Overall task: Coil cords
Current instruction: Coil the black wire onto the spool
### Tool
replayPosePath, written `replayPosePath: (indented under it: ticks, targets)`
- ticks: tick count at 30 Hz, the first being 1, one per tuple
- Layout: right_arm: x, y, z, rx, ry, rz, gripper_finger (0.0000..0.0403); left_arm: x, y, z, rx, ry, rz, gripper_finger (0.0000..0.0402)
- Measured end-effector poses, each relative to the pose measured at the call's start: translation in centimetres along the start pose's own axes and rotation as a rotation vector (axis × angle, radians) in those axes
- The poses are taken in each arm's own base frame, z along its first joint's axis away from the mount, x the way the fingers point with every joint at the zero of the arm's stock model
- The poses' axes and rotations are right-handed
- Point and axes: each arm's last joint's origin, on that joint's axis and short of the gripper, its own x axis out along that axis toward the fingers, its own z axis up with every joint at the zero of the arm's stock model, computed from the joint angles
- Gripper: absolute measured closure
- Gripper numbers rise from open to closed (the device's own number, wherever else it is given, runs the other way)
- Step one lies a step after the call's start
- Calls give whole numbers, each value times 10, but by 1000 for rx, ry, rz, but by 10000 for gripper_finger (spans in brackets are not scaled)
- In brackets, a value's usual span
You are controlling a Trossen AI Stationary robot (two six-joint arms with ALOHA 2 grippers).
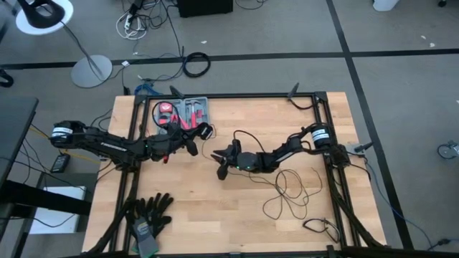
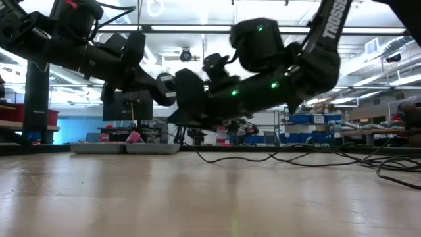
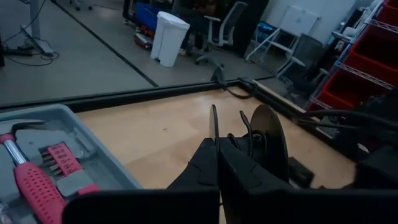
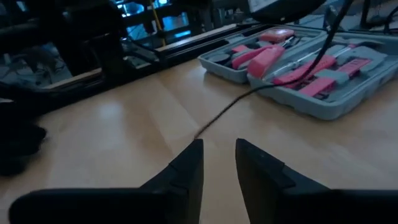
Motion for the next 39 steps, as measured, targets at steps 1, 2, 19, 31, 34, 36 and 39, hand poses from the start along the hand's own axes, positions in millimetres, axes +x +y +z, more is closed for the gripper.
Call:
replayPosePath:
  ticks: [1,2,19,31,34,36,39]
  targets:
    - [3,0,0,3,-3,-2,305,0,0,0,5,1,-2,402]
    - [5,-2,1,4,-4,-5,301,0,0,0,13,2,-4,402]
    - [23,-28,16,107,31,78,204,-2,-6,4,32,-41,-53,402]
    - [47,-16,38,35,104,-45,240,-2,-7,5,27,-47,-67,402]
    - [47,-16,39,31,103,-43,249,-3,-8,6,23,-51,-74,402]
    - [47,-16,39,43,106,-45,254,-3,-8,6,32,-54,-75,402]
    - [48,-18,37,72,134,-58,273,-3,-8,7,33,-64,-80,402]
